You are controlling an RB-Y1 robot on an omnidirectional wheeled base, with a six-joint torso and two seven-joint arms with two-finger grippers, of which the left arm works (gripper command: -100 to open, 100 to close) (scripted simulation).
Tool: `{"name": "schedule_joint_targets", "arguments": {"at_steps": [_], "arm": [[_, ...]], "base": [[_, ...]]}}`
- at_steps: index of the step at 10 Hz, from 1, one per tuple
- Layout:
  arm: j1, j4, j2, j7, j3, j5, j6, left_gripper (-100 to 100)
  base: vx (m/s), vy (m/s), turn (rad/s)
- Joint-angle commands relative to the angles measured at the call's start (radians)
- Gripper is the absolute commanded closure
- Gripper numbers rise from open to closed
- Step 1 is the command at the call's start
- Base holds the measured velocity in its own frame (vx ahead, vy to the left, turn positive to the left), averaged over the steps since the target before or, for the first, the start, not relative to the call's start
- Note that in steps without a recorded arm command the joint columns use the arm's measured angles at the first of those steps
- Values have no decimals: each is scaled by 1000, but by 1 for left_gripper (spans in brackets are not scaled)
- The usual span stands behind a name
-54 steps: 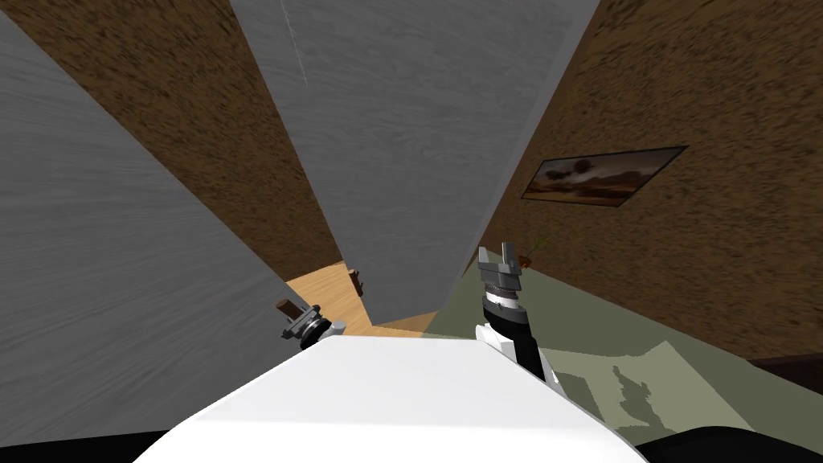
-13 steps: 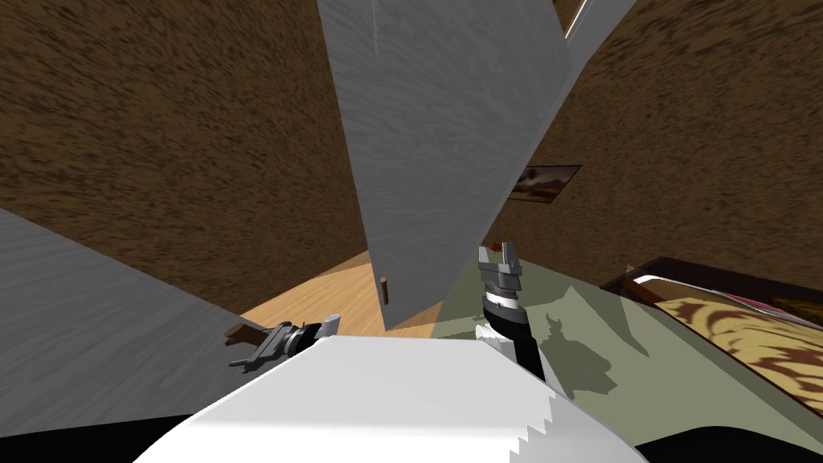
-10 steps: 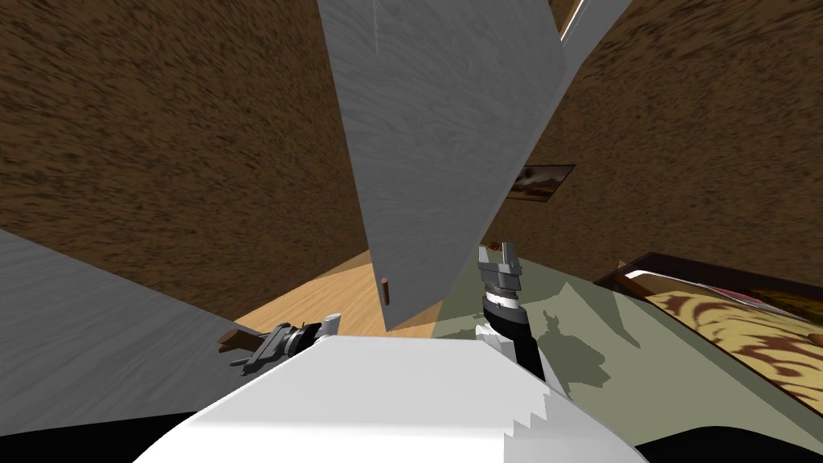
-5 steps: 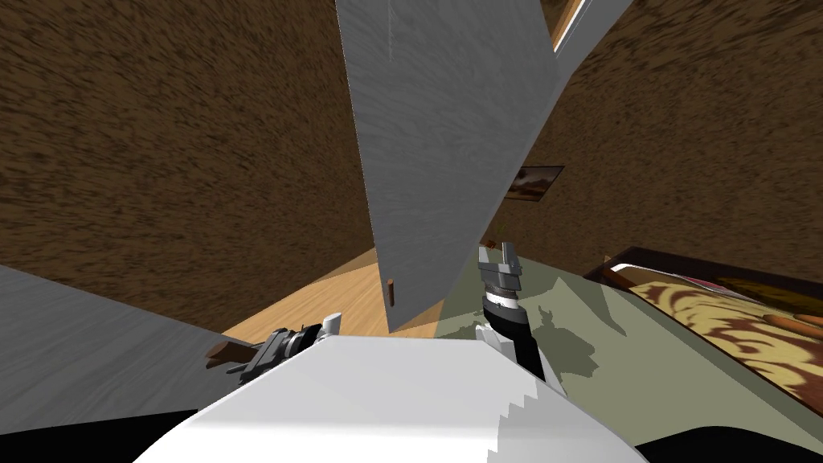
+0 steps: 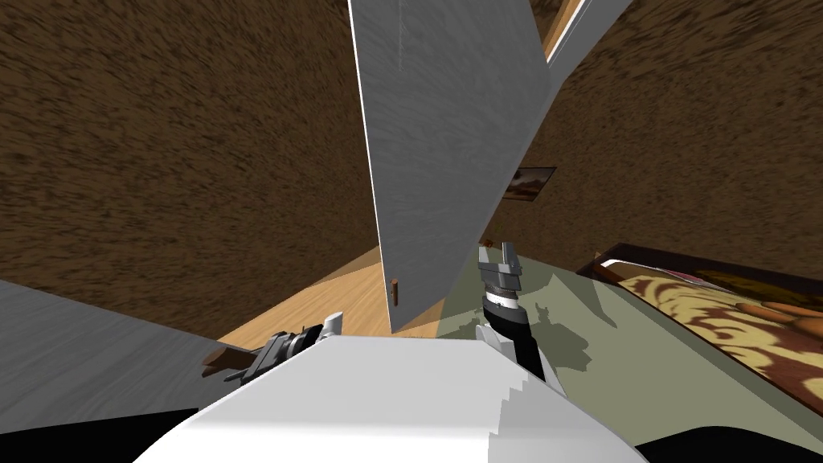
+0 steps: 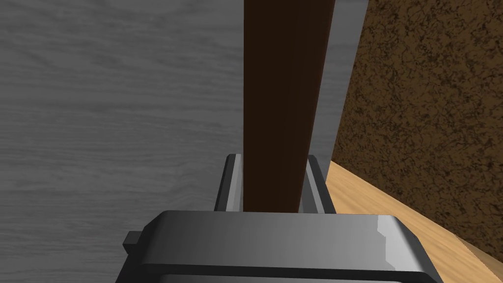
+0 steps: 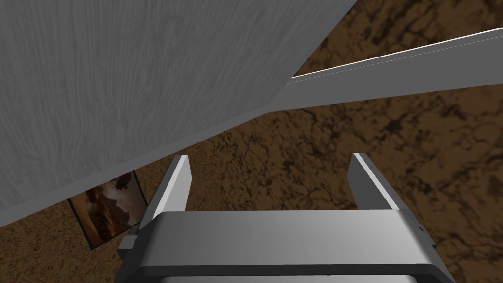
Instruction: Push the door open
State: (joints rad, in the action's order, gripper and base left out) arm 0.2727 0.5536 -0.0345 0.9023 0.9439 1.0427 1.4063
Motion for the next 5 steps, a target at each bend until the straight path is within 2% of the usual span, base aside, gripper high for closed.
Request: {"name": "schedule_joint_targets", "arguments": {"at_steps": [1, 3, 5], "arm": [[1, 12, 10, -13, 27, 17, 37, 100], [1, 12, 10, -13, 27, 17, 37, 100], [1, 12, 10, -13, 27, 17, 37, 100]], "base": [[-11, 104, -119], [-12, 76, -31], [-3, 16, 6]]}}
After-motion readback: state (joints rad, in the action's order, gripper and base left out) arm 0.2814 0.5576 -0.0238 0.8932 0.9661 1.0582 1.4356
